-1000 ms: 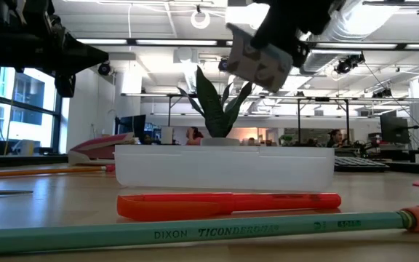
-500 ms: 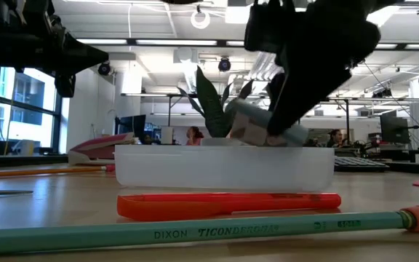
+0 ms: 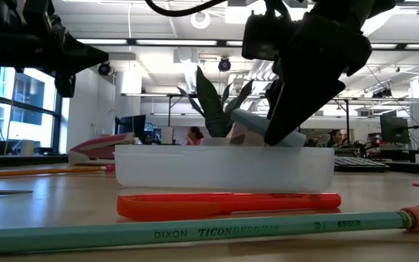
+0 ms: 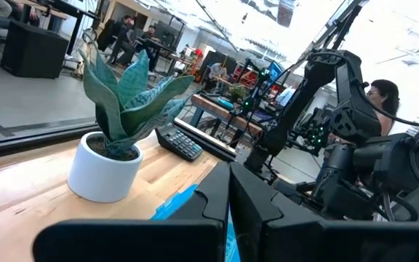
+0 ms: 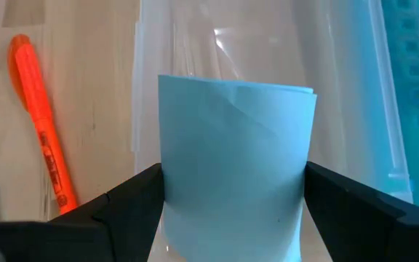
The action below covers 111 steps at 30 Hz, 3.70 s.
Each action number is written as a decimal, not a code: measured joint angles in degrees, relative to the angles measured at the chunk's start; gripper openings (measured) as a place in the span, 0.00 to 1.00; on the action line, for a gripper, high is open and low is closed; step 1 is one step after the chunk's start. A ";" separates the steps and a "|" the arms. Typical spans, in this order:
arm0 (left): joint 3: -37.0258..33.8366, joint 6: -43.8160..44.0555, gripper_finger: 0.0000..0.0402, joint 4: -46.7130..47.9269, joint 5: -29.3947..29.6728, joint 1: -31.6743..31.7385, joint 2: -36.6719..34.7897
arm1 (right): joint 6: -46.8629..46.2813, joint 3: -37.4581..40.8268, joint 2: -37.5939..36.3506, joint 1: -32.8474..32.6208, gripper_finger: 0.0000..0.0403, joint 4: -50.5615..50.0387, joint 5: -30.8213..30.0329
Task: Pack school essentials
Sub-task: Put the blue sticky notes into the blue supply box, then put the yellow pencil into the blue supply box
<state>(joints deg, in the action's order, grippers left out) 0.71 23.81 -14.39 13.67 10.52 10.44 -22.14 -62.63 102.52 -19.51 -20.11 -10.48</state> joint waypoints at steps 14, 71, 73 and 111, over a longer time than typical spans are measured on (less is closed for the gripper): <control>0.00 0.01 0.00 0.00 0.00 -0.01 0.01 | -1.37 0.00 -0.07 0.50 0.83 -1.65 1.75; 0.00 0.02 0.00 0.00 0.00 -0.02 0.00 | -13.41 0.00 -32.25 4.63 0.97 -5.94 -28.46; 0.00 0.00 0.00 -0.02 0.00 0.00 0.02 | -13.39 0.00 -34.36 5.75 0.97 -6.53 -28.48; 0.71 10.95 0.41 -11.55 6.75 0.02 0.06 | 1.02 0.00 -57.37 23.31 0.97 -15.98 -22.52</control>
<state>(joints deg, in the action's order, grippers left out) 1.42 34.76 -25.94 20.42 10.55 10.50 -21.12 -62.63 45.15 3.81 -36.10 -33.00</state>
